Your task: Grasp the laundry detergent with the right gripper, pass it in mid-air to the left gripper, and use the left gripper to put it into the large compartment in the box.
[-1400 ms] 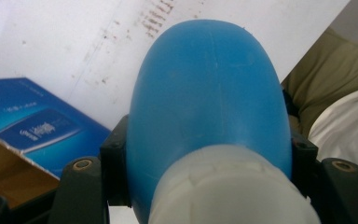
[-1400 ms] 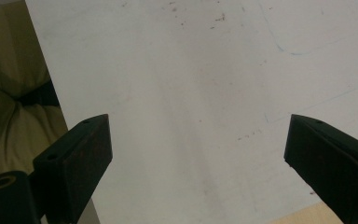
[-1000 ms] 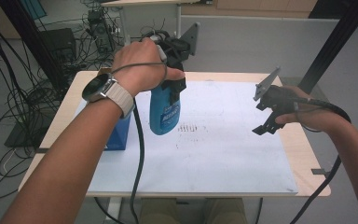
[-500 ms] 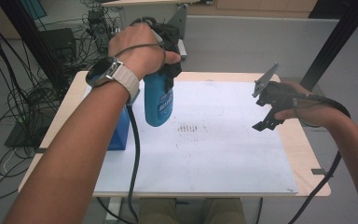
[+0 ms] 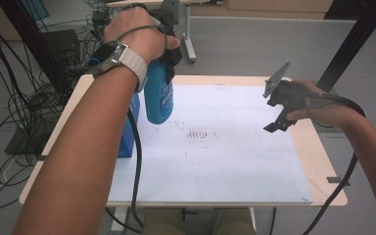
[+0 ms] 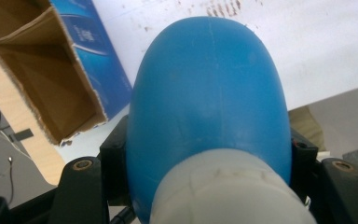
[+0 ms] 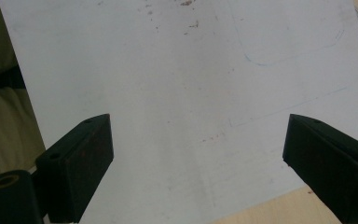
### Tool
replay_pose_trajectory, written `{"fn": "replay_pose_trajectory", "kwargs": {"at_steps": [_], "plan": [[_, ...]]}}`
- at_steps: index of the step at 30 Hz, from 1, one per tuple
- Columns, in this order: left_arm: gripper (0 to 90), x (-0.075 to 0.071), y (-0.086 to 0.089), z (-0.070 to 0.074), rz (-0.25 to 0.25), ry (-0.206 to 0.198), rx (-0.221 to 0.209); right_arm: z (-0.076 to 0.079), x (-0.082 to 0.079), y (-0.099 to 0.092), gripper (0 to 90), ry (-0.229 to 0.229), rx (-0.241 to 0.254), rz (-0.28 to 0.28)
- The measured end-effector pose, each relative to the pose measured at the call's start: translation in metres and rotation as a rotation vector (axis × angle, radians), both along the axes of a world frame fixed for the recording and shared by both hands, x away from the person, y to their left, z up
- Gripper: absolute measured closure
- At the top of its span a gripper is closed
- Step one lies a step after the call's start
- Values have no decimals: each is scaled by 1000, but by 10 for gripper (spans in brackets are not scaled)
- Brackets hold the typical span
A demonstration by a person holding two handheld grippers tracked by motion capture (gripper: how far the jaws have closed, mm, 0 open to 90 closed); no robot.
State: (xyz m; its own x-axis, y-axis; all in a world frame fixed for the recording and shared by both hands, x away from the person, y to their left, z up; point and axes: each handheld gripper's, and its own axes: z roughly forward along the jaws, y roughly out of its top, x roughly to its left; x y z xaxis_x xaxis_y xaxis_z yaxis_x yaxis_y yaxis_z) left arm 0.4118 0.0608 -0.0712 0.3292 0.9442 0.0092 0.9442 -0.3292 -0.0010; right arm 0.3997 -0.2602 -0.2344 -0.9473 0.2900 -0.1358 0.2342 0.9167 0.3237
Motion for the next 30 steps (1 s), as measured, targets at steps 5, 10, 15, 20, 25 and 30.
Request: {"fn": "replay_pose_trajectory", "kwargs": {"at_steps": [5, 10, 15, 20, 25, 30], "plan": [[378, 2, 8, 6, 52, -1, -2, 2, 3, 3, 85, -5, 0, 7], [378, 3, 17, 11, 96, -1, -5, 3, 6, 6, 85, -7, 0, 11], [378, 4, 25, 14, 129, -3, -18, 4, 8, 9, 84, -9, -6, 18], [378, 5, 33, 17, 148, -2, -30, 5, 10, 11, 85, -11, -9, 18], [378, 5, 41, 21, 177, -9, -44, 7, 11, 9, 85, -14, -9, 13], [377, 8, 50, 25, 204, -18, -43, 6, 13, 8, 85, -14, -13, 8]]}}
